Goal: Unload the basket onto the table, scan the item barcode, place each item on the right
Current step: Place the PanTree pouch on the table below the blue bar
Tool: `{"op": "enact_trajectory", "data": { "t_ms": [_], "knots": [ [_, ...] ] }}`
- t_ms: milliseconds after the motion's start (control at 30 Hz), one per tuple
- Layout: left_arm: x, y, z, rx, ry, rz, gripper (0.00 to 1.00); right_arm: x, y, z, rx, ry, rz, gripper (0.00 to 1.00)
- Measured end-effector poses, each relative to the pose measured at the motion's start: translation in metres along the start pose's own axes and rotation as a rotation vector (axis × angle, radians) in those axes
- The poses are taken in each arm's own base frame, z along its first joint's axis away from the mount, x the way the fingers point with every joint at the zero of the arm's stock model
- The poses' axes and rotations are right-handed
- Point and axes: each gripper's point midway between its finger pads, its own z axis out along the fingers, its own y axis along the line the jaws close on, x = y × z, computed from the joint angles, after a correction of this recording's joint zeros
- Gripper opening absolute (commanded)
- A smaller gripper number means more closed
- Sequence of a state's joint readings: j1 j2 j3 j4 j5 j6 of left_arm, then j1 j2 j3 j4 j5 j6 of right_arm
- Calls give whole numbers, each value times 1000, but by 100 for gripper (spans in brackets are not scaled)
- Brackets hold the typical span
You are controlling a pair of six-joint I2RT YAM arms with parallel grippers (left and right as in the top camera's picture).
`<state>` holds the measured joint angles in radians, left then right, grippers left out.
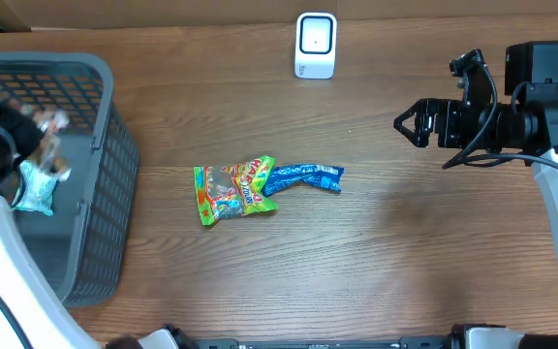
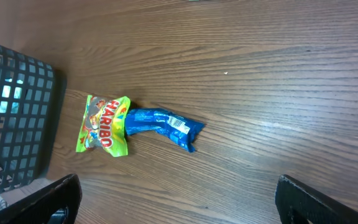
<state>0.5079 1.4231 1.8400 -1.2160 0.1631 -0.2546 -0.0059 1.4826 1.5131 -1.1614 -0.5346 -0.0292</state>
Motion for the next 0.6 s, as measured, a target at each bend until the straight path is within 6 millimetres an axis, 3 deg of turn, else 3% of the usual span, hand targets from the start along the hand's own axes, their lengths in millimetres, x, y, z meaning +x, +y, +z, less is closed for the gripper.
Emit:
{"op": "enact_trajectory", "data": {
  "t_ms": [33, 100, 133, 167, 267, 367, 500, 600],
  "knots": [
    [3, -26, -11, 70, -16, 91, 4, 0, 0, 0, 0, 0, 0, 100],
    [33, -96, -32, 274, 11, 350, 4, 0, 0, 0, 0, -1, 0, 100],
    [48, -114, -35, 330, 38, 428, 4, 0, 0, 0, 0, -1, 0, 100],
    [77, -142, -38, 416, 101, 561, 4, 0, 0, 0, 0, -1, -1, 100],
    [155, -187, -20, 537, 309, 821, 4, 0, 0, 0, 0, -1, 0, 100],
    [237, -200, 25, 506, 571, 965, 4, 0, 0, 0, 0, 0, -1, 100],
    [356, -183, 86, 365, 922, 1063, 4, 0, 0, 0, 1, -1, 0, 100],
    [412, -177, 100, 306, 1035, 1100, 4, 0, 0, 0, 0, -1, -1, 100]
  ]
}}
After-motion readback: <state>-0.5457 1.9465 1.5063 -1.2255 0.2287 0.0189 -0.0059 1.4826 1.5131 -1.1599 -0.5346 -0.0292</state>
